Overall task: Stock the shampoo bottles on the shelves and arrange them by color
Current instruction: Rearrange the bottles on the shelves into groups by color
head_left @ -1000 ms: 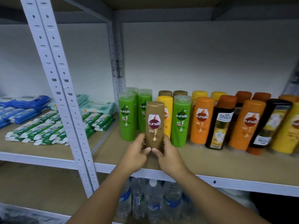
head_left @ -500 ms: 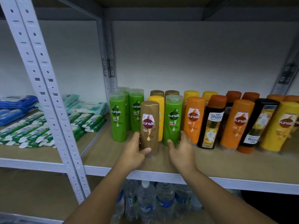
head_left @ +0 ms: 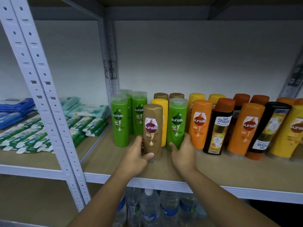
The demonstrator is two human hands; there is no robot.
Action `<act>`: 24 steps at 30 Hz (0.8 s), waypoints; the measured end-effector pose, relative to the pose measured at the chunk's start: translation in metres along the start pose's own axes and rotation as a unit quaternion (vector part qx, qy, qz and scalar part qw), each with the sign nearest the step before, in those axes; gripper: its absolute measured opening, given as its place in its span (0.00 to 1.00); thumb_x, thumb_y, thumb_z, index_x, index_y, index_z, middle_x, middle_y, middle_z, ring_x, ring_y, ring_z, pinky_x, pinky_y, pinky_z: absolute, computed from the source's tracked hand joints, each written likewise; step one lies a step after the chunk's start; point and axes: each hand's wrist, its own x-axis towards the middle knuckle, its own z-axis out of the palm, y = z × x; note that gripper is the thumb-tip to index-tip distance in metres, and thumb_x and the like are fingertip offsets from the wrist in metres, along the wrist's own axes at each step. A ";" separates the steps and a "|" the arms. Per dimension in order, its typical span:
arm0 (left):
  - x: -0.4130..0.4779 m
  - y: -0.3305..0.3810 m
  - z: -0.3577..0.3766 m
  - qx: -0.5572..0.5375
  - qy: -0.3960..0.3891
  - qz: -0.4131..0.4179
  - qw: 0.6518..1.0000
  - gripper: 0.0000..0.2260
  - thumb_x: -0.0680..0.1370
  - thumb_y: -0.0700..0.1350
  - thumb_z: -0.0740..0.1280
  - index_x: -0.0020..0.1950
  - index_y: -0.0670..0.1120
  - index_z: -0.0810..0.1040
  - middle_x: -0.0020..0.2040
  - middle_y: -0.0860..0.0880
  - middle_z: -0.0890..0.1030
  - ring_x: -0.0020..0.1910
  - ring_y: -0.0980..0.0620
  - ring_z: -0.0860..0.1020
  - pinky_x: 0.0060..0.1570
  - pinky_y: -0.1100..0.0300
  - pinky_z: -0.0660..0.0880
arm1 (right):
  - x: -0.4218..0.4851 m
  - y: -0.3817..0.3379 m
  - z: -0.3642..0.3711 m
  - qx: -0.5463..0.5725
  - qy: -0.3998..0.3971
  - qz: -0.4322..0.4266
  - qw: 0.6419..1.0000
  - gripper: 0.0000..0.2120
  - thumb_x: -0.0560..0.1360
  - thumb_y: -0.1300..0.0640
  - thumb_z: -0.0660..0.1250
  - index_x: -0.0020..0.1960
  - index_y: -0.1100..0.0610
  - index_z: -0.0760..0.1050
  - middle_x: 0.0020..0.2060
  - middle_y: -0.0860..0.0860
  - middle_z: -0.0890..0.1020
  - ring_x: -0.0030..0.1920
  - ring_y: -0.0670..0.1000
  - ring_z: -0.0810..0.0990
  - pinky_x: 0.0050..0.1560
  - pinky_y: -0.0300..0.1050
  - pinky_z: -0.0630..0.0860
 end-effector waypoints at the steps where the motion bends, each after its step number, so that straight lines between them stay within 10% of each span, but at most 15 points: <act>1: 0.000 0.000 0.000 0.002 -0.001 -0.001 1.000 0.18 0.76 0.41 0.74 0.60 0.52 0.70 0.53 0.61 0.78 0.53 0.67 0.77 0.54 0.62 0.75 | -0.001 0.001 -0.001 -0.005 0.001 -0.006 1.000 0.26 0.75 0.54 0.74 0.68 0.55 0.67 0.59 0.54 0.80 0.57 0.56 0.80 0.52 0.47 0.77; 24: 0.012 0.037 0.076 0.073 0.071 0.053 0.993 0.16 0.69 0.53 0.79 0.48 0.51 0.75 0.36 0.56 0.77 0.34 0.57 0.75 0.34 0.62 0.72 | -0.020 0.051 -0.090 0.023 -0.069 -0.068 0.995 0.26 0.74 0.48 0.75 0.69 0.46 0.69 0.59 0.41 0.79 0.58 0.42 0.78 0.57 0.42 0.77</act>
